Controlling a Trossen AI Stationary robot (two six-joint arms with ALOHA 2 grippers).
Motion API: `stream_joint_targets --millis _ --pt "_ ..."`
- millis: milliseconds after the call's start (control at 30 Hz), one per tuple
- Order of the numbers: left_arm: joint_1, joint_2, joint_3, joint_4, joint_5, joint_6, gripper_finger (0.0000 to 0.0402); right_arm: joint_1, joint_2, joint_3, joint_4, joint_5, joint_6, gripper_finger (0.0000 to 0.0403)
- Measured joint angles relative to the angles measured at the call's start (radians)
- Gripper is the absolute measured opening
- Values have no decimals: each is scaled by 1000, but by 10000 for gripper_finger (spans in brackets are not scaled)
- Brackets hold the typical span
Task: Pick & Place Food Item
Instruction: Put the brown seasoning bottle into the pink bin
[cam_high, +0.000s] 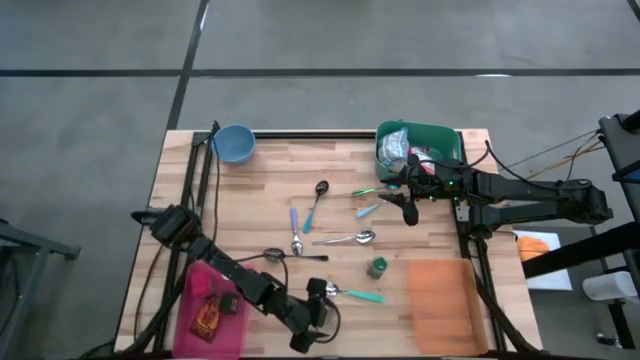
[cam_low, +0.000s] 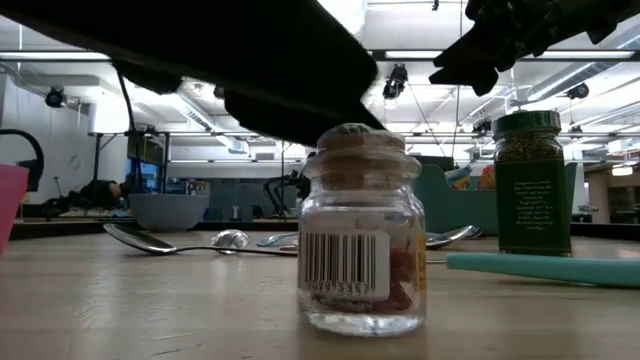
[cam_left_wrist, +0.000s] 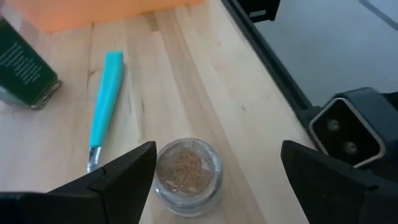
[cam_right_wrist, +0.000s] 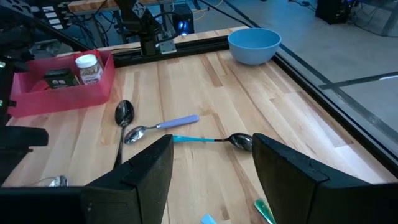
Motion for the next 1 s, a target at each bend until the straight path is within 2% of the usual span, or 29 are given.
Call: stream_joint_targets --millis 1000 --pt "33 49 -2 31 48 -13 346 0 0 0 0 0 0 214"
